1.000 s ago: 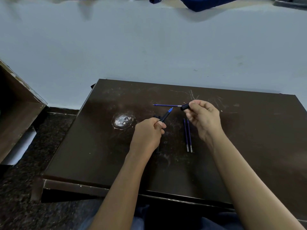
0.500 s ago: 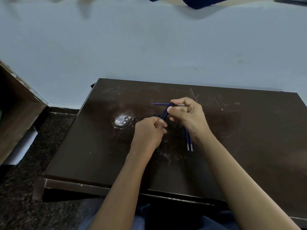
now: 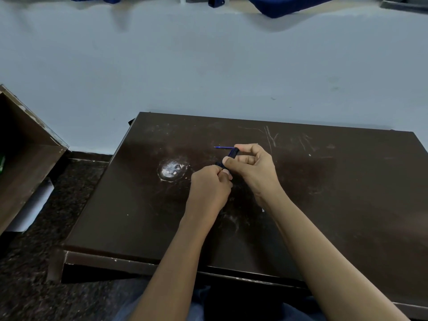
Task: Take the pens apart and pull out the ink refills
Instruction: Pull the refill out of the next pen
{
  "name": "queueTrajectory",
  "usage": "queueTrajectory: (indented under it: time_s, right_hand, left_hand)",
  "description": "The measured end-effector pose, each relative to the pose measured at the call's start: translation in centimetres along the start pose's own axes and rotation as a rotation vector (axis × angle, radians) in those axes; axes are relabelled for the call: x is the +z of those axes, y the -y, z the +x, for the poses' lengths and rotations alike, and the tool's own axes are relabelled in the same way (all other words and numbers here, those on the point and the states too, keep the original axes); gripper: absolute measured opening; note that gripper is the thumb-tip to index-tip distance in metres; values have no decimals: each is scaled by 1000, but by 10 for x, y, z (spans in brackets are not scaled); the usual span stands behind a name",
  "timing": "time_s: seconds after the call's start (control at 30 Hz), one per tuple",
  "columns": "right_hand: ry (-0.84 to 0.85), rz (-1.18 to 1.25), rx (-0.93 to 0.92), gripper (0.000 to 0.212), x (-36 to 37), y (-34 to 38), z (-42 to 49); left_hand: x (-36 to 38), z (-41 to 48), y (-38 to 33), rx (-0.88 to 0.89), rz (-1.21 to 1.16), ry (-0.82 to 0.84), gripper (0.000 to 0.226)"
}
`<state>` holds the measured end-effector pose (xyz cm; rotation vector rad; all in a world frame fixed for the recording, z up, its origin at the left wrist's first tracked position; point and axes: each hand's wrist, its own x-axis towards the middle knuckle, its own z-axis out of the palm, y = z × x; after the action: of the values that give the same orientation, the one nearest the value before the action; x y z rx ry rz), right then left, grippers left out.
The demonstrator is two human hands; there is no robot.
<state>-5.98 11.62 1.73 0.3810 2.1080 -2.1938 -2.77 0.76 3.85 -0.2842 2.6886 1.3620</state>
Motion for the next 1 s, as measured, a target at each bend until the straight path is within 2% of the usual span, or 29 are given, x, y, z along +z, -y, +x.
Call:
queueTrajectory:
  time_s: [0.07,0.17,0.27,0.37,0.47,0.57,0.7,1.0]
  right_hand:
    - [4,57,41,37,-2,2,2]
    - [25,172,96,38,-7,3,5]
    - [31,189,145,42,-9,2,8]
    - [39,16,192,44,-7,1,6]
    - [22,-220,213,35,-3,-3,2]
    - [-42,-299,239,29,-5,-11,8]
    - [-145,-576,91,21,-16,-27,14]
    - [-116,-850,-8,10,-18,-53,12]
  left_hand:
    - [4,0,-4,-63,-93,70,23]
    - [6,0,-7,-279,-316,174,23]
    - [5,2,-2,-301,-341,200,17]
    - [5,3,2,-243,-324,150,9]
    - [4,2,4,-249,-187,192,16]
    - [3,1,4,-229,-24,217,25]
    - [0,1,4,-185,119,150,33]
    - [-6,-2,0,-154,138,116,34]
